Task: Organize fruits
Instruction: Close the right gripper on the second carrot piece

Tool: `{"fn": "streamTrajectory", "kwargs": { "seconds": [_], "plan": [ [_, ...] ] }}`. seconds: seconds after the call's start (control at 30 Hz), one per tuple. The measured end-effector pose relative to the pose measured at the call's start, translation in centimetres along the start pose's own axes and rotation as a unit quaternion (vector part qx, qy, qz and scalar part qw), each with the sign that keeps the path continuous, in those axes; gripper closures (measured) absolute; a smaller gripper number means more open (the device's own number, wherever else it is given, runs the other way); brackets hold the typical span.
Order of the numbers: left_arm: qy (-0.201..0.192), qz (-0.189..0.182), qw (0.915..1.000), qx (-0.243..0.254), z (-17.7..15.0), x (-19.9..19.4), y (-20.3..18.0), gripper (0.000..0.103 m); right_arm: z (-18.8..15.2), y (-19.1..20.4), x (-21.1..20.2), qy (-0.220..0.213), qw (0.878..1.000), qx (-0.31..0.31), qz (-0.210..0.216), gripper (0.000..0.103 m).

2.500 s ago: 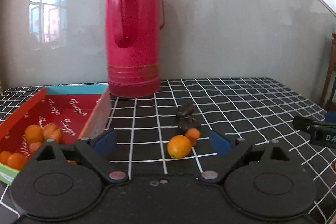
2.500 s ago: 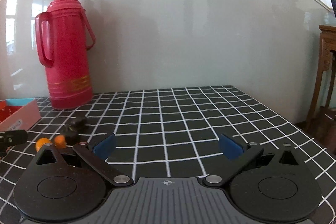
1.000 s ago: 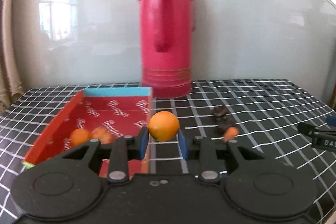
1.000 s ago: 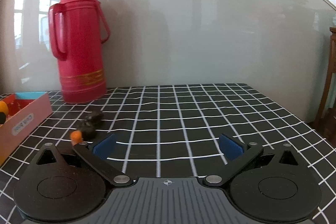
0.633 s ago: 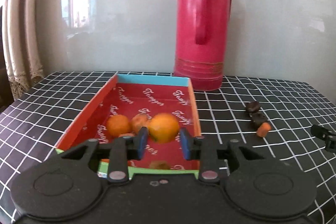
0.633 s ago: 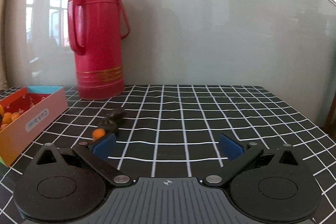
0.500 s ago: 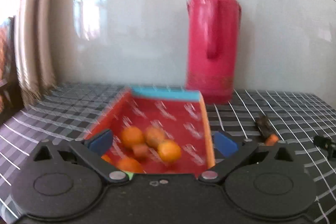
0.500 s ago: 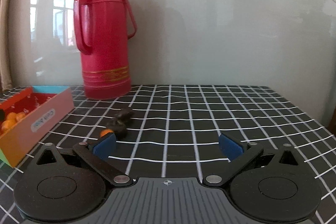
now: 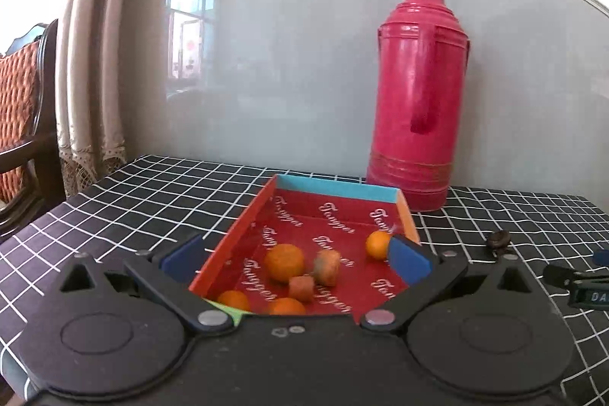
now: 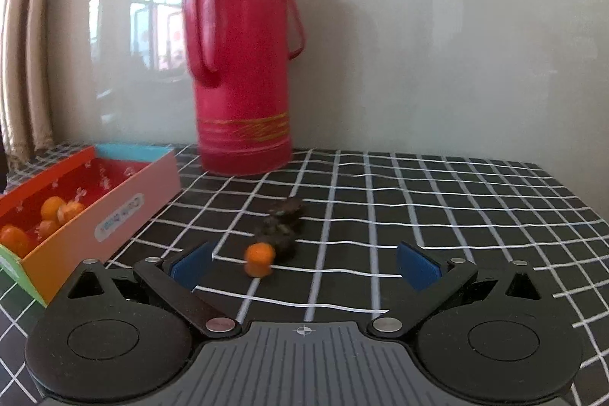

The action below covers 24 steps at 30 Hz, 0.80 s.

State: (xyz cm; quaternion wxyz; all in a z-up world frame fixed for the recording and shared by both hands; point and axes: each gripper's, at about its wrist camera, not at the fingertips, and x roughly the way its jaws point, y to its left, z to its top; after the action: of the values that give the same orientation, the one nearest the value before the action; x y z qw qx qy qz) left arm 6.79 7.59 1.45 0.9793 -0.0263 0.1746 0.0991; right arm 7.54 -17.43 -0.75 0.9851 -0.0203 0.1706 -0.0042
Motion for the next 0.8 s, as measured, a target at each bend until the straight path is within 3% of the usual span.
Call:
{"fn": "streamTrajectory", "kwargs": {
  "seconds": [0.03, 0.07, 0.1, 0.13, 0.23, 0.3, 0.47, 0.57, 0.8],
  "plan": [
    [0.001, 0.003, 1.0000, -0.002, 0.0, 0.0, 0.4, 0.006, 0.0, 0.5, 0.3, 0.004, 1.000, -0.004, 0.002, 0.001],
    [0.000, 0.006, 1.0000, -0.004, -0.1, 0.0, 0.8, 0.006, 0.1, 0.9, 0.8, 0.008, 1.000, -0.008, 0.003, 0.008],
    [0.000, 0.008, 0.9999, -0.006, -0.1, 0.0, 1.2, 0.006, 0.2, 1.3, 1.3, 0.016, 1.000, -0.012, 0.004, 0.023],
    [0.004, 0.012, 0.9999, -0.008, -0.1, 0.0, 1.7, 0.006, 0.2, 1.6, 1.8, 0.022, 1.000, -0.013, 0.003, 0.028],
    [0.002, 0.023, 0.9997, -0.011, -0.2, -0.2, 3.1, 0.006, 0.4, 2.0, 3.0, 0.037, 0.999, -0.007, 0.006, 0.034],
    [0.006, 0.031, 0.9994, -0.013, -0.3, -0.2, 4.2, 0.006, 0.6, 2.3, 3.8, 0.048, 0.999, -0.003, 0.003, 0.045],
    [0.011, 0.050, 0.9985, -0.021, -0.4, -0.2, 6.7, 0.006, 0.7, 2.2, 5.8, 0.079, 0.997, 0.007, -0.014, 0.060],
    [0.010, 0.054, 0.9981, -0.027, -0.3, -0.3, 7.8, 0.006, 0.5, 1.7, 6.5, 0.096, 0.995, 0.024, -0.008, 0.083],
    [0.010, 0.058, 0.9976, -0.036, -0.3, -0.5, 8.9, 0.006, 1.0, 2.6, 5.4, 0.067, 0.997, 0.024, -0.002, 0.083]
  ]
}}
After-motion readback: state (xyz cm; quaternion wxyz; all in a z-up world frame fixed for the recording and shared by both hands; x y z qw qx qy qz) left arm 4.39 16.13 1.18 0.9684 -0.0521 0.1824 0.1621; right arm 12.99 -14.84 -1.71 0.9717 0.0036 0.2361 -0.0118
